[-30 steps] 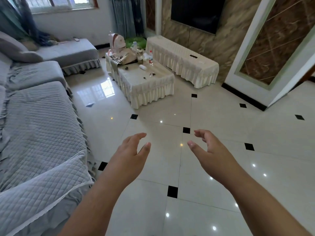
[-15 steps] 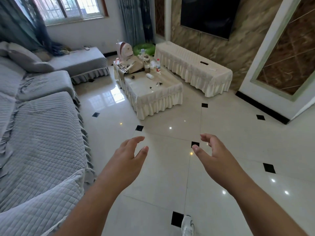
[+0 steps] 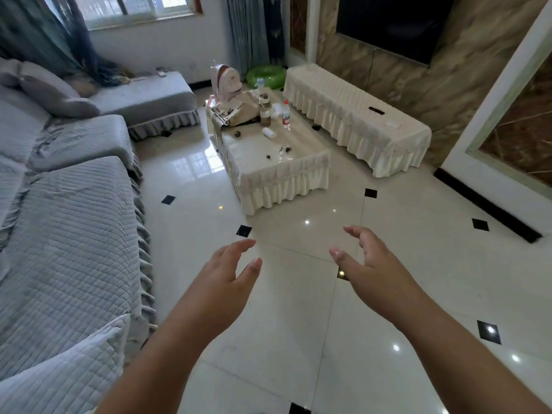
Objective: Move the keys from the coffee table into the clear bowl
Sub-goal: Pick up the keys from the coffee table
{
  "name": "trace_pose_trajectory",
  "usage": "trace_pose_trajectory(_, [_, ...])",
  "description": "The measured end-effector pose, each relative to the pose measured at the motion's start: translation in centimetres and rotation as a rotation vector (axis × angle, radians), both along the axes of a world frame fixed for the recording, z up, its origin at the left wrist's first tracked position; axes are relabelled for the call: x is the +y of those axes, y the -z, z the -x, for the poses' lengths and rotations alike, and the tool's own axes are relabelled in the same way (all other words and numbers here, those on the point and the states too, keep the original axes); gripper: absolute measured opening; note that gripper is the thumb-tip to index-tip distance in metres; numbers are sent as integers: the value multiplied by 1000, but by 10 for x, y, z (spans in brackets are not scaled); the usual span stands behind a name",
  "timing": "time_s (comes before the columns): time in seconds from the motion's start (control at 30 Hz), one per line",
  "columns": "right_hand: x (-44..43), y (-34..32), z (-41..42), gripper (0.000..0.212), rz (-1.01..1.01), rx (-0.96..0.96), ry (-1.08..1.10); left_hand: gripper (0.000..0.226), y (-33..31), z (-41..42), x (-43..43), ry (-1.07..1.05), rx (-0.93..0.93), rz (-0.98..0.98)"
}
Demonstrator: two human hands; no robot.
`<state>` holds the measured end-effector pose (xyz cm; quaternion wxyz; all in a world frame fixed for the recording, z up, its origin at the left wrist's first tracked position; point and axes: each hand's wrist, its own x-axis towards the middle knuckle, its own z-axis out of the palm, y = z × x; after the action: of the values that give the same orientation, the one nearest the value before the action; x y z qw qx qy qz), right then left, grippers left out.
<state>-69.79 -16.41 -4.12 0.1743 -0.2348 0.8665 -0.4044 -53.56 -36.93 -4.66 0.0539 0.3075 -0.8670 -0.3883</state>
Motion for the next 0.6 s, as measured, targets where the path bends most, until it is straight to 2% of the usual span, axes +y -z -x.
trace_pose_trajectory(0.27, [-58,3,73,57,-32,-11,23,46,10,77,-53,42,9,-41])
trace_pose_trajectory(0.6, [-174,-5,159,57,-55,21,133,44,13,183,-174,145,-5,-48])
